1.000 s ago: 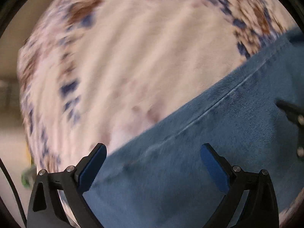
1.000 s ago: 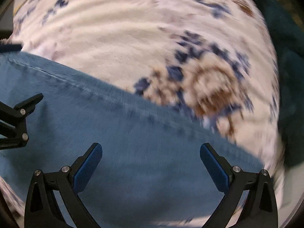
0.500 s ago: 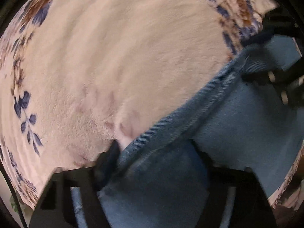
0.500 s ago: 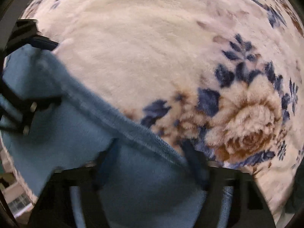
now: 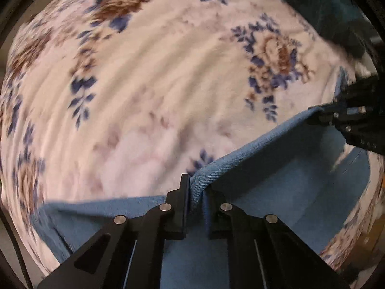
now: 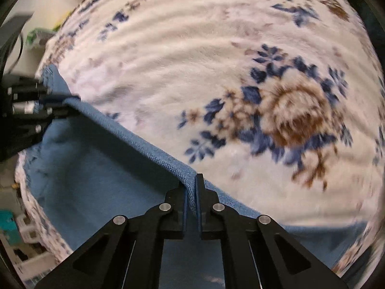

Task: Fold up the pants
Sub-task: 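Close the right tool on one hem while the left tool grasps the other hem, then lift both hems and fold the legs over toward the waistband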

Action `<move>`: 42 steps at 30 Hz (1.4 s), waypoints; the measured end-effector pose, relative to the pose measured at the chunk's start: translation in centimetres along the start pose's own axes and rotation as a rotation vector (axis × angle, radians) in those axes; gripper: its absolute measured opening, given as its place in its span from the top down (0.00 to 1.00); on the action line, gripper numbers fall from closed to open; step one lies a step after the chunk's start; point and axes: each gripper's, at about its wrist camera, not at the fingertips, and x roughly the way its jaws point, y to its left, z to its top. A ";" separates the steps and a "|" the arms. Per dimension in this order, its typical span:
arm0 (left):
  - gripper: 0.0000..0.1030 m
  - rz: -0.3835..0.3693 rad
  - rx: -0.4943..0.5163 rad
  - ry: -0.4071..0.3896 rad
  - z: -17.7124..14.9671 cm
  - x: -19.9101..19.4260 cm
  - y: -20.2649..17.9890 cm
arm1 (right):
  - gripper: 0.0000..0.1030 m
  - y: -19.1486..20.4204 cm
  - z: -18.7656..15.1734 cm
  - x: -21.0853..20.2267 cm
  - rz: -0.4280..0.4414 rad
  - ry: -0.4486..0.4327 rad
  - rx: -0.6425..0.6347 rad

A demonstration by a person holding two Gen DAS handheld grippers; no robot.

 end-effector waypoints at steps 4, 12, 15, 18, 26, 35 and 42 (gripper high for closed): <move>0.93 -0.029 -0.159 -0.011 -4.1 -2.4 -2.1 | 0.95 2.5 -5.3 -4.7 -0.016 -0.048 0.068; 0.93 -0.055 -0.423 0.014 -16.6 -4.9 -9.3 | 0.95 12.0 -17.3 -7.7 -0.017 -0.074 0.159; 0.93 -0.049 -0.487 0.060 -22.0 -2.7 -11.2 | 0.95 14.2 -22.9 -6.4 -0.004 -0.054 0.192; 0.93 -0.058 -0.541 0.137 -25.7 1.5 -12.0 | 0.95 16.0 -28.1 -3.4 0.003 0.005 0.223; 0.90 -0.038 -0.608 0.185 -27.0 7.4 -11.7 | 0.88 16.8 -32.7 3.0 -0.019 0.089 0.315; 0.13 0.164 -0.573 0.022 -27.8 0.9 -11.8 | 0.08 17.2 -34.5 -2.0 0.088 0.054 0.409; 0.13 0.422 -0.577 -0.067 -25.2 1.0 -8.5 | 0.08 12.0 -33.8 -7.7 -0.080 -0.071 0.582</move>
